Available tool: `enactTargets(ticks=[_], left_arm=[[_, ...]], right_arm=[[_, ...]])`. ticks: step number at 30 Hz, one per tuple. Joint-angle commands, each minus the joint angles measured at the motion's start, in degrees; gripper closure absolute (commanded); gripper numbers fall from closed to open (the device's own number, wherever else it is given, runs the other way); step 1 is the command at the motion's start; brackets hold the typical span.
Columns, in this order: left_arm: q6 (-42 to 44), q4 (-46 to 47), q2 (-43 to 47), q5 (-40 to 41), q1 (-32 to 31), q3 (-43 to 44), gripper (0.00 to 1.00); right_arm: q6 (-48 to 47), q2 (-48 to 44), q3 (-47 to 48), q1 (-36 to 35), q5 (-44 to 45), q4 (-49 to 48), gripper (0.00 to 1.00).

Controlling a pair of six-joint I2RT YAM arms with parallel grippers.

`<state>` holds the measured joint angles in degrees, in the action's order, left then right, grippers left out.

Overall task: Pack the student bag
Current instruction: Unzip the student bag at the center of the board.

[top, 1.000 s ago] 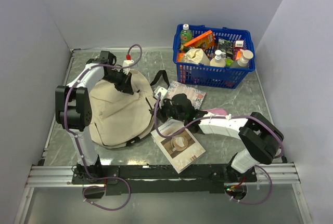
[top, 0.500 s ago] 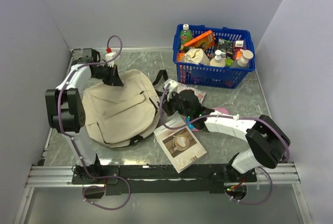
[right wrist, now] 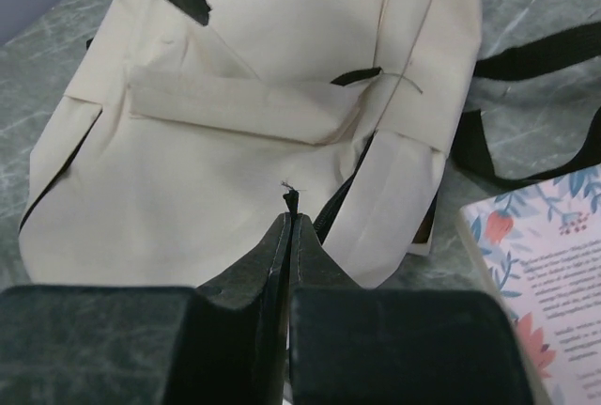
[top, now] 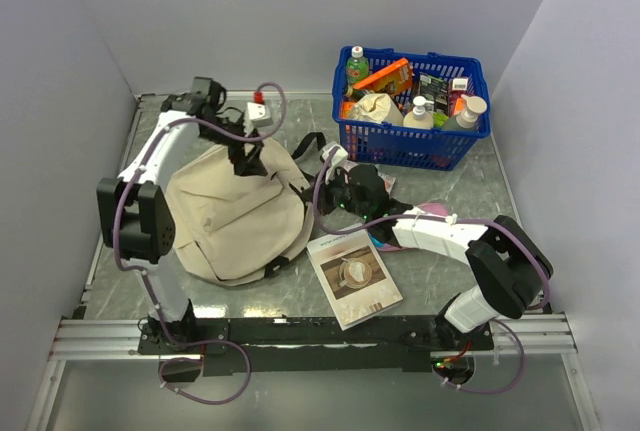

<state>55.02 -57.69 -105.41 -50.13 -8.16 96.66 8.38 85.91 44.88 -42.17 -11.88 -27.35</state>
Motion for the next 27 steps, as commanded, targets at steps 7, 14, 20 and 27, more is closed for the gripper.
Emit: enactTargets(ticks=[7,14,20,27], left_arm=[[24.2,-13.8,-21.2,4.3,-2.5,28.1,0.03],[38.1,-19.8,-18.2,0.1,-7.7,21.6,0.04],[43.6,-20.9,-14.6,1.8,-12.3,14.2,0.04],[43.1,-21.1,-18.2,1.5,-14.3,16.3,0.01]], right_arm=[[3.5,-0.2,1.7,0.2,-1.5,-5.6,1.0],[3.1,-2.0,2.3,0.2,-3.1,-5.9,1.0],[4.1,-1.4,2.2,0.1,-5.3,-6.7,1.0],[4.6,-1.9,1.5,-0.1,-5.9,-7.9,1.0]])
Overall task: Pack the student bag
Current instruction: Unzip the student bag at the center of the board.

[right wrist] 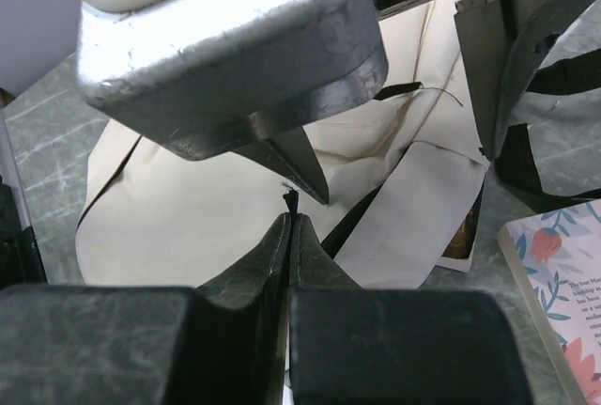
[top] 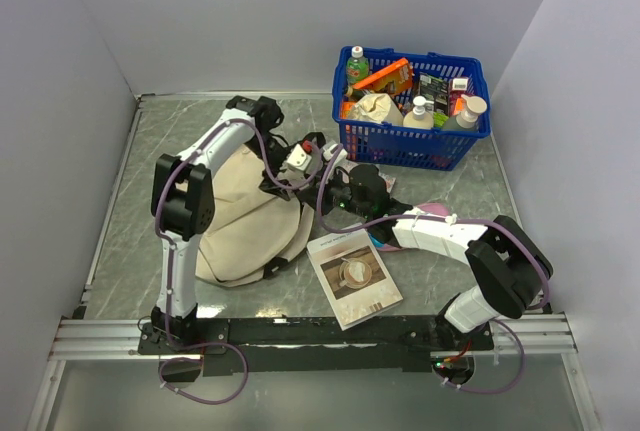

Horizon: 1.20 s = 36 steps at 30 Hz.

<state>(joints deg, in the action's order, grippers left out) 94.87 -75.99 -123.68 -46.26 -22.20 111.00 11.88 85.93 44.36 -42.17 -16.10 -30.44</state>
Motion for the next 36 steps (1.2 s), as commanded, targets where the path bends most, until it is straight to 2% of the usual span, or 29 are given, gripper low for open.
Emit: enactTargets(ticks=[1,5,8,9,10,11,13,17,18,19,22,27,30,31,33,34,35,36], left_arm=[[2.9,-2.9,-0.1,-2.3,-0.4,1.9,0.03],[3.4,-2.9,-0.5,-1.5,-0.5,0.4,0.17],[3.0,-2.9,-0.3,-3.1,-0.5,-0.6,0.4],[3.2,-2.9,-0.1,-3.5,-0.7,-1.0,0.57],[3.3,-2.9,0.0,-3.7,-0.8,-1.7,0.68],[3.6,-2.9,0.3,-3.7,-1.1,-2.0,0.98],[2.9,-2.9,0.0,-3.7,-1.4,-2.3,0.98],[1.6,-2.9,-0.5,-2.8,-1.7,-2.2,0.78],[1.7,-2.9,-0.5,-2.5,-1.8,-2.5,0.78],[1.8,-2.9,-0.5,-2.4,-1.8,-2.6,0.78],[1.0,-2.9,-1.4,-3.2,-1.7,-2.4,0.99],[-7.7,-2.9,-6.7,-9.8,2.0,8.2,0.99],[-7.9,-2.6,-8.2,-11.2,3.6,8.2,0.99],[-8.3,-0.5,-7.6,-10.8,3.4,7.3,0.99],[-14.9,4.4,-6.9,-9.8,3.4,4.5,0.99],[-18.4,11.1,-5.7,-8.6,3.7,3.7,0.99],[-25.7,14.4,-5.2,-8.2,4.2,2.3,0.99],[-29.4,17.6,-4.5,-8.1,4.8,1.7,0.99]], right_arm=[[1.2,-2.0,1.9,-0.2,-1.7,-4.8,1.0],[1.3,-2.7,1.4,-0.2,-1.7,-5.6,1.0],[1.7,-3.0,0.8,-0.3,-1.7,-6.3,1.0],[1.7,-3.0,0.7,-0.3,-1.7,-6.7,1.0],[1.6,-3.0,0.7,-0.2,-1.7,-6.6,1.0],[1.6,-3.0,0.7,-0.3,-1.6,-6.7,1.0],[1.5,-3.0,0.6,-0.2,-1.5,-7.0,1.0],[1.4,-3.1,0.5,-0.3,-1.6,-7.2,1.0],[1.5,-3.1,0.4,-0.3,-1.6,-7.3,1.0],[1.6,-3.1,0.3,-0.3,-1.7,-7.5,1.0],[1.9,-3.0,0.0,-0.3,-1.9,-7.7,1.0],[3.1,-3.8,-2.1,-0.5,-2.0,-8.0,1.0],[3.7,-4.3,-3.8,-1.2,-1.1,-8.1,1.0],[4.0,-4.8,-4.3,-1.7,-1.0,-8.4,1.0],[4.3,-5.5,-6.3,-2.1,-0.3,-8.9,1.0],[4.6,-6.3,-6.9,-2.5,-0.2,-9.0,1.0],[4.7,-6.6,-8.0,-2.9,0.1,-8.9,1.0],[4.9,-7.0,-8.5,-3.3,0.4,-8.8,1.0]])
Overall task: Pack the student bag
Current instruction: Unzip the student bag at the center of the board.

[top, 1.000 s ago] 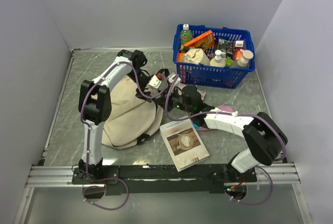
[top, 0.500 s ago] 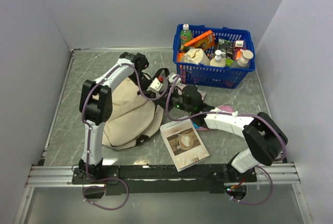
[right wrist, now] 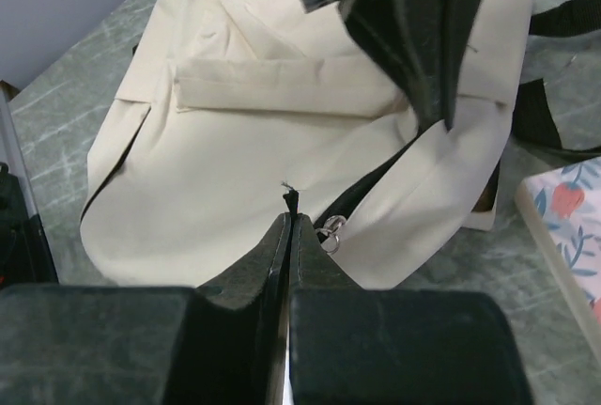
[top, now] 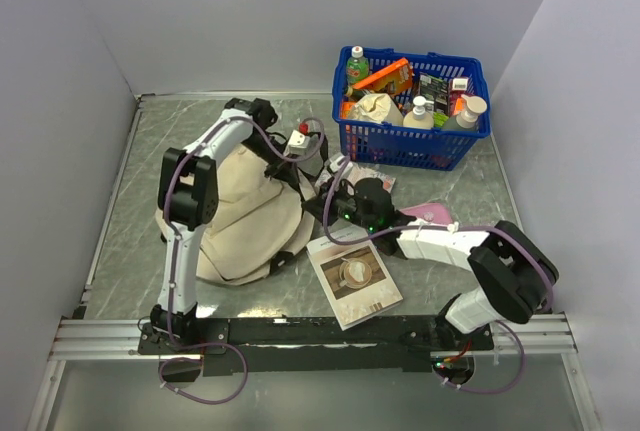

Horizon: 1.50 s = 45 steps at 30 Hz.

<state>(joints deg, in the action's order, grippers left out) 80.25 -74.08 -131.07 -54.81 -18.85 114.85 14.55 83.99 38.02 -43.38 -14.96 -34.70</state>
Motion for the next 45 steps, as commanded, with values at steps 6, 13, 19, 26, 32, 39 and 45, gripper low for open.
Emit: enactTargets(ticks=[6,13,19,26,32,39,45], left_arm=[[-42.2,36.3,6.3,5.2,7.7,-4.5,0.99],[-48.4,31.0,9.3,8.0,13.5,-3.6,0.99],[-49.7,31.4,16.2,18.2,15.4,-12.4,0.99],[-52.7,30.8,19.4,24.5,21.4,-15.5,0.99],[-55.2,31.2,21.6,22.9,23.2,-15.8,0.98],[-47.0,18.4,24.1,6.4,21.5,-12.1,0.48],[-6.9,-4.6,28.3,-4.4,14.7,-14.1,0.28]], right_arm=[[3.5,-7.4,-5.8,-4.3,0.7,-4.4,1.0],[3.5,-10.1,-5.9,-5.3,4.0,-2.1,1.0],[3.5,-10.1,-4.3,-5.3,4.5,-0.6,1.0],[3.0,-10.2,-3.4,-6.5,3.4,1.6,1.0],[2.6,-10.5,-3.6,-8.0,4.5,3.4,1.0],[2.1,-9.8,-2.0,-9.0,4.6,5.3,1.0],[2.4,-7.6,-0.3,-8.9,3.7,4.3,1.0]])
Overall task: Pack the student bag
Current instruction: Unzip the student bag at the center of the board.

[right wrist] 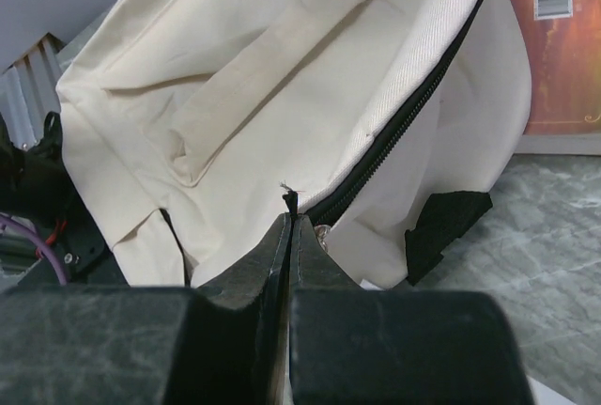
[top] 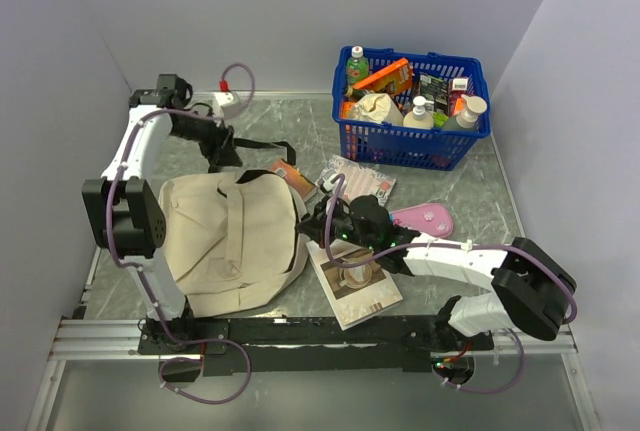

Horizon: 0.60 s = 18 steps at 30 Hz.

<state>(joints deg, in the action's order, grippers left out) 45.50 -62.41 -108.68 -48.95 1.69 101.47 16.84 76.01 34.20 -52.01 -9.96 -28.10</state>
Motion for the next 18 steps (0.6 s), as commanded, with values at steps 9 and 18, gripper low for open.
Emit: enactTargets(ticks=[9,18], left_arm=[[41.9,-15.4,3.9,-4.9,-19.4,-3.1,0.22],[46.3,-16.2,-0.4,3.8,-23.9,-3.0,0.29]], right_arm=[[0.3,0.4,4.4,-0.4,-1.9,-3.4,1.0],[0.3,-0.3,3.8,-0.4,-2.3,-4.2,1.0]])
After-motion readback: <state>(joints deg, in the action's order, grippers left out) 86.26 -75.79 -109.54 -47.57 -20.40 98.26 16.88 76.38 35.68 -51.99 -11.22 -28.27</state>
